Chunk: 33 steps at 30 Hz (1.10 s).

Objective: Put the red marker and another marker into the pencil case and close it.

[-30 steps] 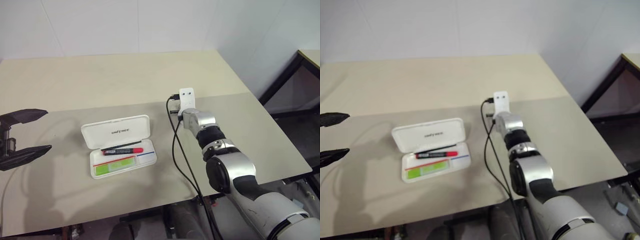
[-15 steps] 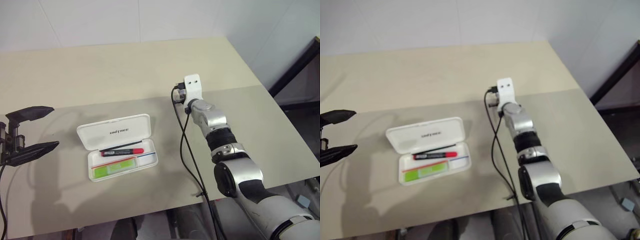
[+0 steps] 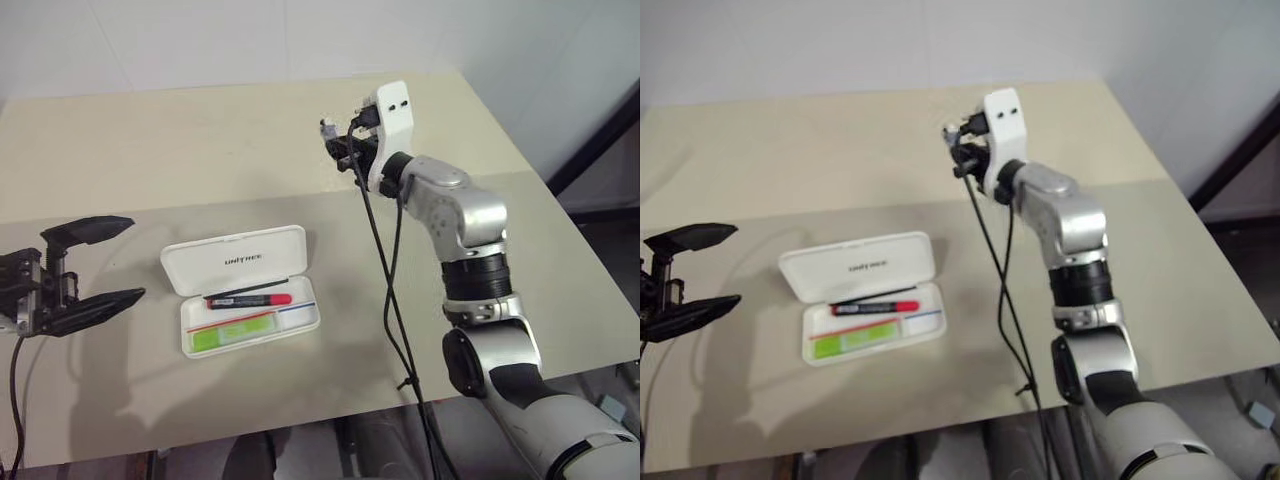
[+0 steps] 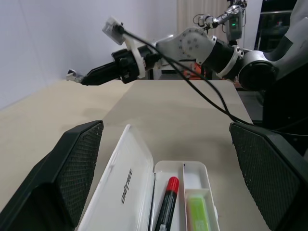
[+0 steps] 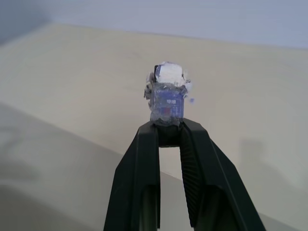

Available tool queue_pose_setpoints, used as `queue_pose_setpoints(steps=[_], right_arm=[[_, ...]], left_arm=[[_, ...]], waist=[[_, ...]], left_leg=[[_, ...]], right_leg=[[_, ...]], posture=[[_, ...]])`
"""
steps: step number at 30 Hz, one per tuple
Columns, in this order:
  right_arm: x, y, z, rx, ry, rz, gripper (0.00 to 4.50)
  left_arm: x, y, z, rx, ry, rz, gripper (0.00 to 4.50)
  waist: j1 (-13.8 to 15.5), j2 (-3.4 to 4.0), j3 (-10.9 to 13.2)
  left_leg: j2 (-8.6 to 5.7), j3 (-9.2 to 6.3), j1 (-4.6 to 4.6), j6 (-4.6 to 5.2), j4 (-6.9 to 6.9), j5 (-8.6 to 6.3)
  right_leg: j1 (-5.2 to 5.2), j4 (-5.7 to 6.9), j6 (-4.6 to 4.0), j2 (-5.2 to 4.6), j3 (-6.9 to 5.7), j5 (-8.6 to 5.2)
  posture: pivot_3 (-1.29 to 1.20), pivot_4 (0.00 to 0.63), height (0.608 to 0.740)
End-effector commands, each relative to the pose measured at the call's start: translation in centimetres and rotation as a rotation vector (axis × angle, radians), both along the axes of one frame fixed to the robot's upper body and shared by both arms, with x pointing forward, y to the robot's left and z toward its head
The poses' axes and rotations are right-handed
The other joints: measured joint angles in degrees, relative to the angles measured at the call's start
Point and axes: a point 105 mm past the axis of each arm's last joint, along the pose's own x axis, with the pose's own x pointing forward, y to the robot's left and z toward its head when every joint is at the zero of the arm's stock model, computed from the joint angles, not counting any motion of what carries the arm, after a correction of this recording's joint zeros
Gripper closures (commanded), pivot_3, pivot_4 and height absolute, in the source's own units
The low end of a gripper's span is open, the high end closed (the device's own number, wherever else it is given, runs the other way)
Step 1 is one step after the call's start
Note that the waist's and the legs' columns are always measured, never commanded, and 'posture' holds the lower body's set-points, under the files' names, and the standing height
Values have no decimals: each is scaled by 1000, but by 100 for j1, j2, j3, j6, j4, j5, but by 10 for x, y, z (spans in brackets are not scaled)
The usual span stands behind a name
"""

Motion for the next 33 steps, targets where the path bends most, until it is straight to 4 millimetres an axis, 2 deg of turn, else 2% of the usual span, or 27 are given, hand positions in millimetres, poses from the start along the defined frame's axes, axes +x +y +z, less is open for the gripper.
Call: queue_pose_setpoints(steps=[1, 5, 10, 12, 14, 16, 19, 22, 25, 33], right_arm=[[-30, 6, 18, -15, -31, 170, 4214], [-69, 3, 8, -167, -22, 382, 4214], [-114, -10, 5, -241, -4, 611, 4214], [-127, -14, -4, -291, 28, 682, 4214], [-128, -17, -22, -373, 62, 687, 4214], [-126, -20, -41, -464, 82, 683, 4214], [-125, -24, -64, -576, 79, 690, 4214], [-118, -22, -85, -662, 68, 690, 4214], [-113, -14, -95, -689, 47, 692, 4214], [-112, 16, -106, -707, -10, 742, 4214]], left_arm=[[-10, -14, 2, 4, -18, -42, 0], [-21, -22, -11, 44, 17, -55, 0], [-32, -19, -24, 55, 51, -26, 0], [-36, -17, -28, 48, 65, -3, 0], [-40, -12, -33, 57, 77, 24, 0], [-42, -5, -36, 64, 78, 60, 0], [-47, 2, -43, 108, 89, 84, 0], [-50, 10, -45, 114, 88, 127, 0], [-53, 20, -48, 136, 94, 162, 0], [-62, 40, -57, 137, 117, 224, 0]], waist=[[44, 0, 0], [114, -2, -1], [132, -2, 0], [130, -2, 0], [125, -5, -2], [126, -12, -5], [126, -18, -3], [98, -27, -1], [79, -34, -3], [92, -43, -6]], left_leg=[[0, 1, 1, 0, 1, 0], [0, 4, 1, 0, 5, 0], [-1, 7, -2, 9, 40, -6], [0, 7, -2, 25, 62, -15], [0, 9, 8, 27, 72, -16], [-1, 12, 24, 27, 76, -16], [-2, 27, 52, 27, 76, -16], [-2, 46, 84, 27, 77, -16], [-2, 53, 101, 27, 78, -16], [-1, 57, 98, 15, 77, -23]], right_leg=[[0, 1, 0, 0, 0, 0], [0, 0, 0, 1, 1, 0], [7, -1, 1, 2, 1, 0], [13, -1, 2, 3, 1, 1], [22, -9, 0, 3, 4, 0], [31, -9, -55, 3, 6, -32], [43, -7, -91, 5, 19, -53], [60, -3, -91, 9, 39, -52], [70, -3, -90, 11, 48, -50], [65, 4, -90, 11, 51, -50]], posture=[[0, 150, 740], [0, 150, 740], [0, 150, 740], [0, 150, 740], [0, 150, 740], [0, 150, 740], [0, 150, 740], [0, 150, 740], [0, 150, 740], [0, 150, 740]])
